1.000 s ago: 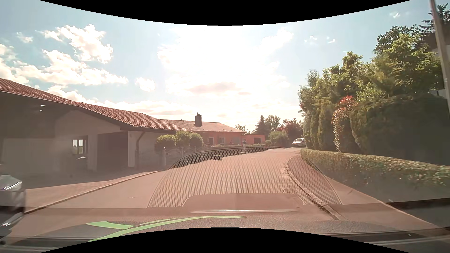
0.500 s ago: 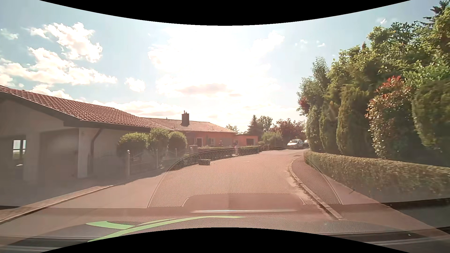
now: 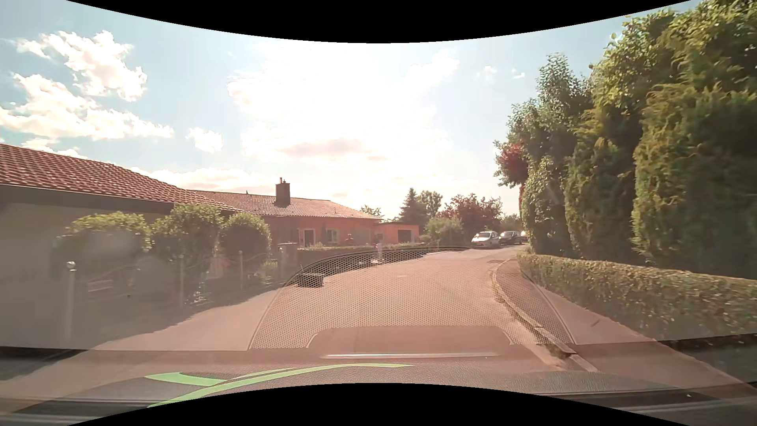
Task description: Follow the waypoints while adhering to traffic rules and regulations
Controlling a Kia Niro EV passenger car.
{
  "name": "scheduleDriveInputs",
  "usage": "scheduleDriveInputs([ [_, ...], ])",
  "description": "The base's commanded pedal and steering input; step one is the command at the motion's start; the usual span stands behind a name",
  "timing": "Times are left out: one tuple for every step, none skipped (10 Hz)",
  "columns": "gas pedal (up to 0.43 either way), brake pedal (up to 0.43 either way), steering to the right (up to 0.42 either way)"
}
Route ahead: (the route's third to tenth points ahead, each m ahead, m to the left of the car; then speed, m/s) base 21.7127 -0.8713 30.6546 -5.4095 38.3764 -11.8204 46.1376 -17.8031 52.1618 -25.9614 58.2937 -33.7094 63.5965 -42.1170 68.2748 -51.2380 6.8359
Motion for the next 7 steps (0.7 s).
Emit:
scheduleDriveInputs([
  [0.138,0.0,0.073],
  [0.138,0.0,0.074],
  [0.138,0.0,0.077],
  [0.138,0.0,0.079],
  [0.138,0.0,0.082],
  [0.138,0.0,0.086],
  [0.138,0.0,0.087],
])
